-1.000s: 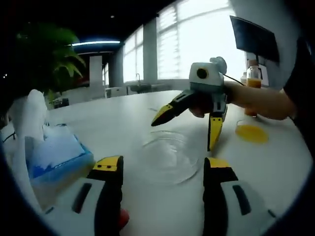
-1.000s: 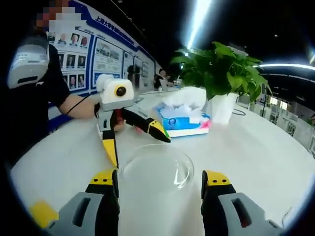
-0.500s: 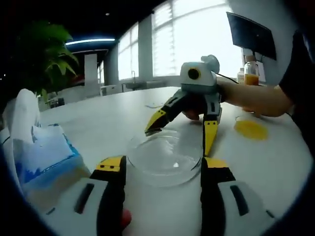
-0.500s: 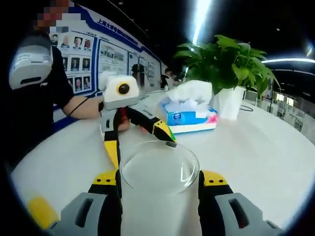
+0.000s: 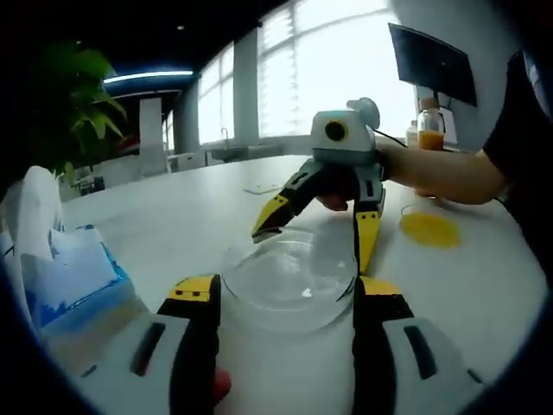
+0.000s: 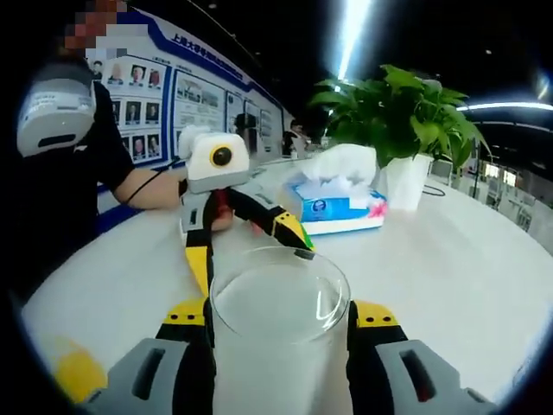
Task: Open the Petri dish lid, place the lid on the table, pour the liquid culture medium into the Petri dish, pick up the Petri dish lid from the table, and close the Petri dish
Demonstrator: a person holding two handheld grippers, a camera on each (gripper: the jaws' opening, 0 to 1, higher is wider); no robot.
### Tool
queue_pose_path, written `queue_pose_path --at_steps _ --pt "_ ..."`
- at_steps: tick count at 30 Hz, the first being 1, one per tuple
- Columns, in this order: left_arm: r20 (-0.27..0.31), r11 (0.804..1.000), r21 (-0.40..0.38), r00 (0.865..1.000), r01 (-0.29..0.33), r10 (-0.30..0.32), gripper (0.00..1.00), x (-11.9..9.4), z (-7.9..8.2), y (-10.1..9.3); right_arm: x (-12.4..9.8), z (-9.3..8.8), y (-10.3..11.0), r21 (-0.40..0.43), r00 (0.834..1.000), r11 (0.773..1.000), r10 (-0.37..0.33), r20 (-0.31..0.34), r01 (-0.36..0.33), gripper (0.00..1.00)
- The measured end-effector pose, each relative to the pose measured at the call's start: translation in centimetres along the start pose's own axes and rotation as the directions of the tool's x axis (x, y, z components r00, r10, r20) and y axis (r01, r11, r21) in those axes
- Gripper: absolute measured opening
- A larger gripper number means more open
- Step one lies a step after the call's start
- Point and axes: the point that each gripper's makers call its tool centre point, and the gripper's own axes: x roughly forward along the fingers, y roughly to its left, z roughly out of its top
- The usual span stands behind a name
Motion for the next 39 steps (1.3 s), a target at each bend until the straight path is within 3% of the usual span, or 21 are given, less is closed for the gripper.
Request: queue_pose_path --at_steps 11,25,31,39 --pt "0.018 0.999 0.013 0.999 0.046 -0.046 0.52 0.3 1.1 -1.5 -2.0 0.4 1.1 -0.002 0.999 0.999 -0.048 -0.012 0.048 0.56" --pt "0.065 0.993 0.025 0.991 0.115 -0.116 0.52 0.9 3.8 -4.4 -5.8 1.7 3.1 0.004 0.992 0.992 -0.125 -0.013 0.126 0.56" --pt "0.057 0.986 0.055 0.985 0.158 -0.161 0.52 1.4 4.0 -6.4 -7.1 1.0 4.4 0.017 0.984 0.985 -0.169 -0.064 0.170 0.56" --pt "0.068 0.976 0.069 0.975 0.207 -0.212 0.52 1.7 4.7 -8.9 -9.3 0.8 6.4 0.013 0.973 0.974 -0.226 -0.055 0.227 0.56"
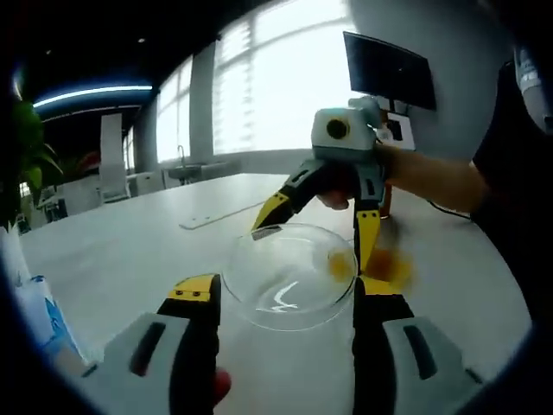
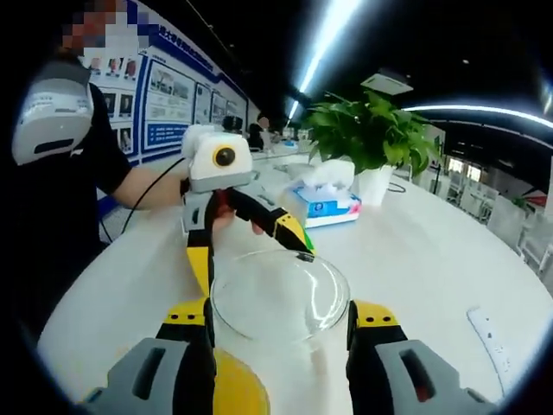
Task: Open the Petri dish lid, place the lid on the table, pour the liquid culture medium into the Petri dish, pick up the Petri dish lid from the table, and close the Petri dish
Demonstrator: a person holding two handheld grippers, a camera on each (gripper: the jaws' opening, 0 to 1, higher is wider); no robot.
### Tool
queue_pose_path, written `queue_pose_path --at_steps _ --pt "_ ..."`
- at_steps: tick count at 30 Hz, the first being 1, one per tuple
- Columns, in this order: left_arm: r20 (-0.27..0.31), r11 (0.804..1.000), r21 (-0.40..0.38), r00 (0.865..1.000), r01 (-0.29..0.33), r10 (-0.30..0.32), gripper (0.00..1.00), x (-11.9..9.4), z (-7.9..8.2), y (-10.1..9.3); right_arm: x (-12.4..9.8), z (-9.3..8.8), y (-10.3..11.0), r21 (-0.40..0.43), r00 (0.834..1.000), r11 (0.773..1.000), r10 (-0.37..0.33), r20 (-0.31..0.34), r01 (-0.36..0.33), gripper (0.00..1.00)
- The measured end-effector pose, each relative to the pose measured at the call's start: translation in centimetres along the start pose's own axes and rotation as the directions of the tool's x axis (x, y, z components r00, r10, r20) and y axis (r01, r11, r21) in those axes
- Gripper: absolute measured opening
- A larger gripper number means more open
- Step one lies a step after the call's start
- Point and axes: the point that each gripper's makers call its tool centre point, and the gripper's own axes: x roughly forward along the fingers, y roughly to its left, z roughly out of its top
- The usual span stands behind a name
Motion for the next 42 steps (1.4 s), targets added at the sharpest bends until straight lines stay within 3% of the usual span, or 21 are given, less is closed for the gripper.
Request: queue_pose_path --at_steps 14,28,42 --pt "0.012 0.994 0.034 0.994 0.105 -0.105 0.52 1.8 1.1 -3.8 -3.8 -1.0 1.9 0.037 0.995 0.995 -0.097 -0.021 0.098 0.56" --pt "-0.013 0.978 0.070 0.981 0.194 -0.194 0.52 3.1 1.0 -6.9 -6.2 -2.5 3.9 0.055 0.980 0.981 -0.184 -0.070 0.188 0.56" --pt "-0.091 0.956 0.106 0.960 0.273 -0.264 0.53 4.6 -0.3 -9.3 -7.4 -5.0 5.2 0.105 0.965 0.961 -0.245 -0.096 0.254 0.56"
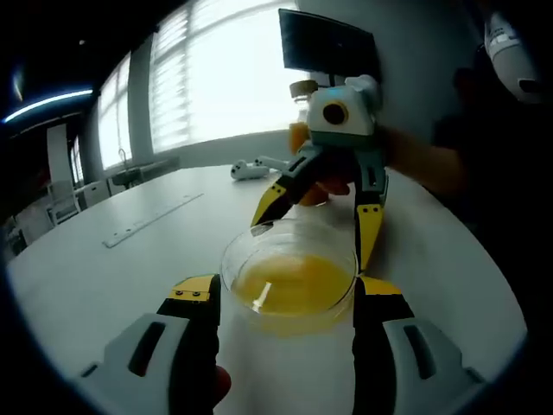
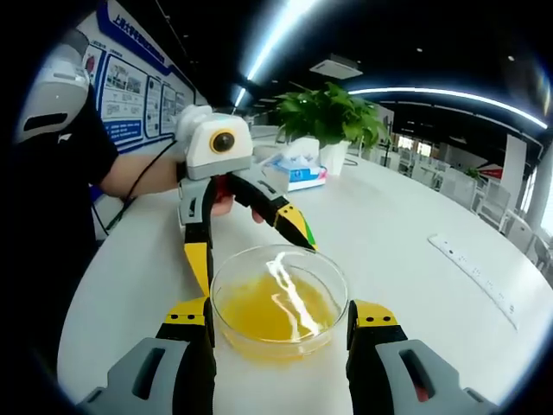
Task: Open the Petri dish lid, place the lid on the table, pour the liquid culture medium into the Petri dish, pick up the Petri dish lid from the table, and close the Petri dish
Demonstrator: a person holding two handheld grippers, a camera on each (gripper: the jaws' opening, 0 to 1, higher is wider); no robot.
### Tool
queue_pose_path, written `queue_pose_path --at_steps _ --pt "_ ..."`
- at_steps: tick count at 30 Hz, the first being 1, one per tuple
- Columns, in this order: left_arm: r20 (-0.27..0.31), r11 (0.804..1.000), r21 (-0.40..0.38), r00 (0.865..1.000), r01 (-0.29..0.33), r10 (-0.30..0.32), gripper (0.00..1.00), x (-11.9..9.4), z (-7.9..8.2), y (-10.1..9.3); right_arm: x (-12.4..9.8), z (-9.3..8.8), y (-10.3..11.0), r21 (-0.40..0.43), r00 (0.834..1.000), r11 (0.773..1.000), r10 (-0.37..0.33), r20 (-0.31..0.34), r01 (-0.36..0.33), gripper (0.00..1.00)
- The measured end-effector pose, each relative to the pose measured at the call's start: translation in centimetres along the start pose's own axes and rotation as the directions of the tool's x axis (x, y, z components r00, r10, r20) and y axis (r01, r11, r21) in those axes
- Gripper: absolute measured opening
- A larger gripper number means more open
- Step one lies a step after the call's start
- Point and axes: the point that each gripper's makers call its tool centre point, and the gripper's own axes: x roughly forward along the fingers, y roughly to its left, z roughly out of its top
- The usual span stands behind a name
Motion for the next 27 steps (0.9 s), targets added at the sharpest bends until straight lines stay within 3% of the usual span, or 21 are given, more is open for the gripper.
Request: queue_pose_path --at_steps 12,19,27 --pt "-0.044 1.000 -0.007 0.999 0.016 -0.016 0.53 0.7 -1.6 -0.6 0.7 -1.8 0.3 0.030 1.000 1.000 0.003 -0.009 -0.003 0.56" --pt "-0.042 0.999 -0.030 0.999 0.026 -0.027 0.53 0.7 -1.8 -0.8 0.6 -2.2 0.5 0.086 1.000 0.996 0.008 0.010 -0.009 0.56" --pt "-0.029 0.997 -0.072 0.999 0.033 -0.035 0.53 0.7 -2.1 -0.5 0.6 -2.4 0.6 0.095 1.000 0.995 0.011 0.026 -0.013 0.57"
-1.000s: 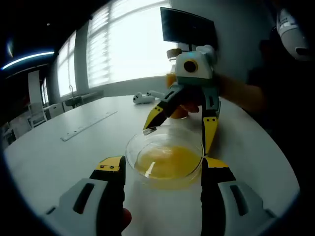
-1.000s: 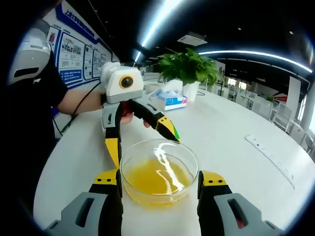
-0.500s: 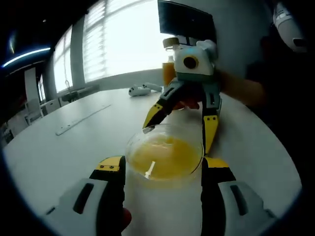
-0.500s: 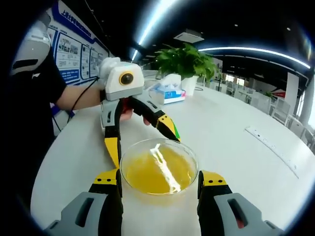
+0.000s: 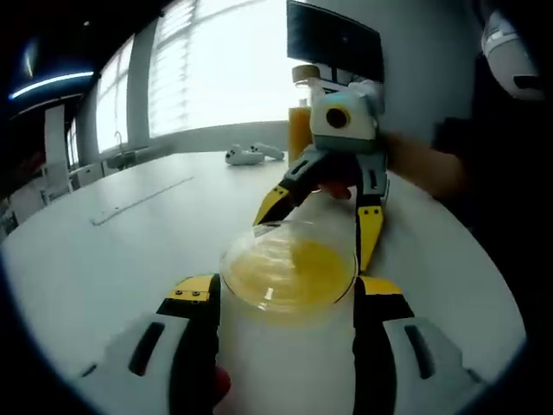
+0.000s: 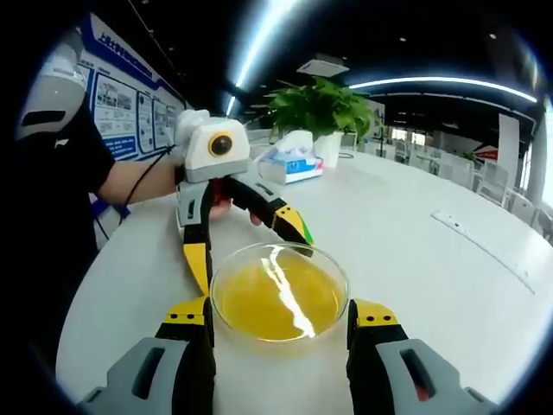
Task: Open the Petri dish lid, place the lid on the table, pour the liquid culture medium into the Petri dish, pick up the Petri dish lid from the table, and close the Petri dish
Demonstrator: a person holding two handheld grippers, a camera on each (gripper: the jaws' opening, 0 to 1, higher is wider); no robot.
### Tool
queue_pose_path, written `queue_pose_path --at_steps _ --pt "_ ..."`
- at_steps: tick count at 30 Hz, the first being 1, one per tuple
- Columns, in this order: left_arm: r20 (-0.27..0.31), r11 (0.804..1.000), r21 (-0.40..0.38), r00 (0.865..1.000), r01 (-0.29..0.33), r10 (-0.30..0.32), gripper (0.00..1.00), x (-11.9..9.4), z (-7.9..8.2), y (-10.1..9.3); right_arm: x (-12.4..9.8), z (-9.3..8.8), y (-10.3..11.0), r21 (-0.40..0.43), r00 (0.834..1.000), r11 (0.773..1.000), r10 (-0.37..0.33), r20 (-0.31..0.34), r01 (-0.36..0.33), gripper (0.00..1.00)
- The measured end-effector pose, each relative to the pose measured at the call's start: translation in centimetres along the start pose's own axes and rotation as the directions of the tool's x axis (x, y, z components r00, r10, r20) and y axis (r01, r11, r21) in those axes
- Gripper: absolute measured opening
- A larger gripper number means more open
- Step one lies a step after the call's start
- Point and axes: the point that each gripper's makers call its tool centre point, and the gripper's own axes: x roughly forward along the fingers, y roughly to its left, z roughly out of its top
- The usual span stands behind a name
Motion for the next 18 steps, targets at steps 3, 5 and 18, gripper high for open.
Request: queue_pose_path --at_steps 3,5,18 --pt "0.002 1.000 -0.003 1.000 0.001 -0.001 0.53 0.0 0.1 -0.1 0.0 0.0 0.0 0.004 1.000 1.000 0.003 0.001 -0.003 0.57" --pt "0.002 1.000 -0.002 1.000 0.000 0.000 0.53 0.0 0.1 -0.2 0.0 0.0 0.0 0.003 1.000 1.000 0.003 0.000 -0.003 0.57" --pt "0.045 0.999 -0.044 0.999 -0.009 0.011 0.57 -1.1 0.8 -0.4 -0.6 -0.1 0.0 -0.015 1.000 1.000 -0.012 0.007 0.013 0.64"
